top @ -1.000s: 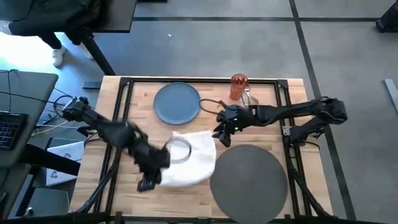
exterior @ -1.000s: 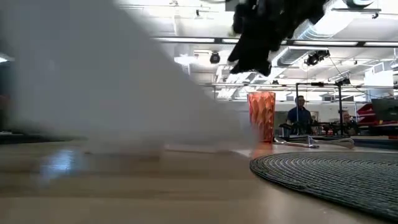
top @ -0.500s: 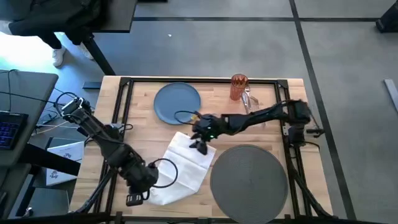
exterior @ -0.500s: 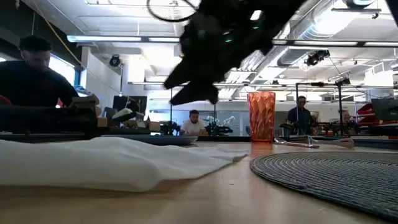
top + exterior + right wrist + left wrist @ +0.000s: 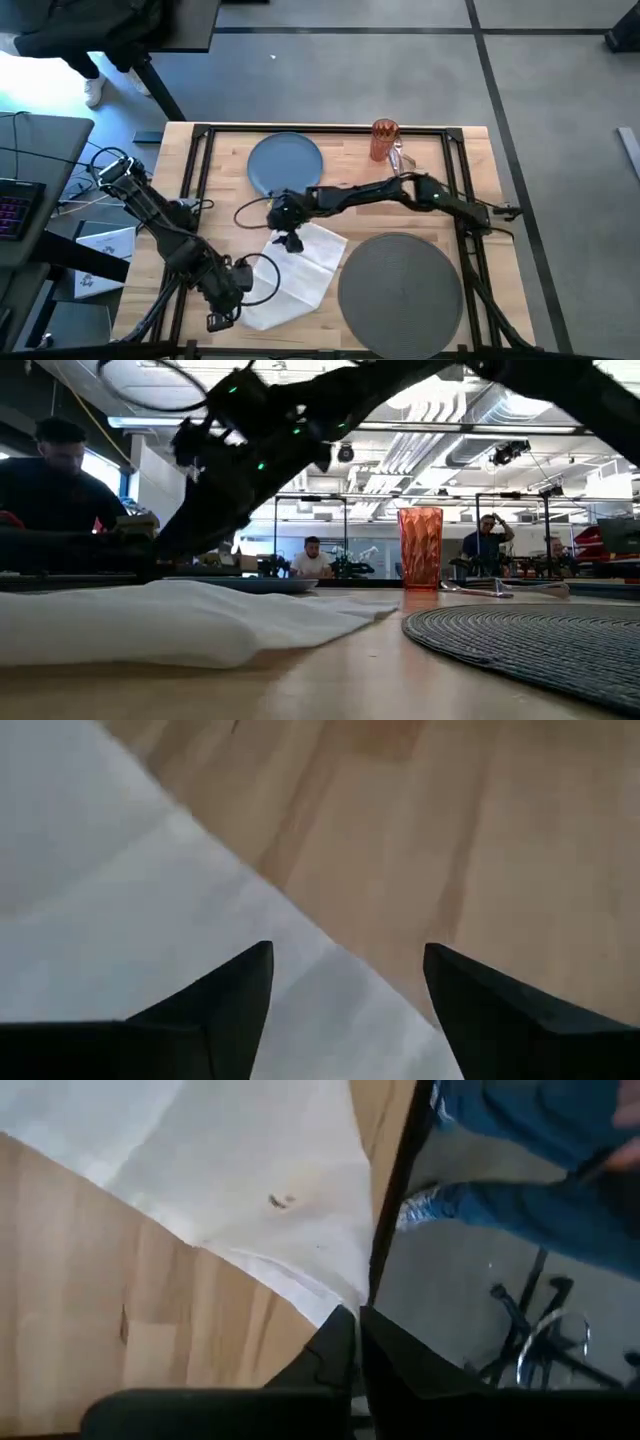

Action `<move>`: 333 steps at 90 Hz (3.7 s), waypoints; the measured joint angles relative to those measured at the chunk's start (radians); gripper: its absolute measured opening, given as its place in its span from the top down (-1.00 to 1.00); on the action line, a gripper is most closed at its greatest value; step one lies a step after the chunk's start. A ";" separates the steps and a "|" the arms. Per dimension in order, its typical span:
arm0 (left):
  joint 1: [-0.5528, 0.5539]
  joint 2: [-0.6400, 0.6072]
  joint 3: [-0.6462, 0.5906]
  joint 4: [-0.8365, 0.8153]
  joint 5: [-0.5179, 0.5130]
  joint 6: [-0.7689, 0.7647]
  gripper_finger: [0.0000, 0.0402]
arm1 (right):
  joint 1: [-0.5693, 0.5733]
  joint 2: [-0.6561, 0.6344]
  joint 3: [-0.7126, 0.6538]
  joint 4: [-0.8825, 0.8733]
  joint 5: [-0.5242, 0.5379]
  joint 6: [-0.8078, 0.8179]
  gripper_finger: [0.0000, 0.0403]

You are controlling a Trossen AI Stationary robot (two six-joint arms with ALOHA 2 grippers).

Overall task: Set table place
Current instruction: Fold the white table napkin

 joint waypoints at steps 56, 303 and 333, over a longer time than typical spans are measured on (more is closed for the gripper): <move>-0.004 0.000 0.001 -0.011 -0.072 -0.108 1.00 | 0.000 0.095 0.333 -0.658 0.071 -0.094 0.95; -0.167 -0.001 0.002 -0.302 -0.516 -0.207 1.00 | 0.133 -0.263 -0.290 -0.908 -0.067 0.000 0.28; -0.167 -0.001 0.002 -0.302 -0.528 -0.206 1.00 | 0.178 -0.272 -0.285 -0.811 0.089 0.169 0.94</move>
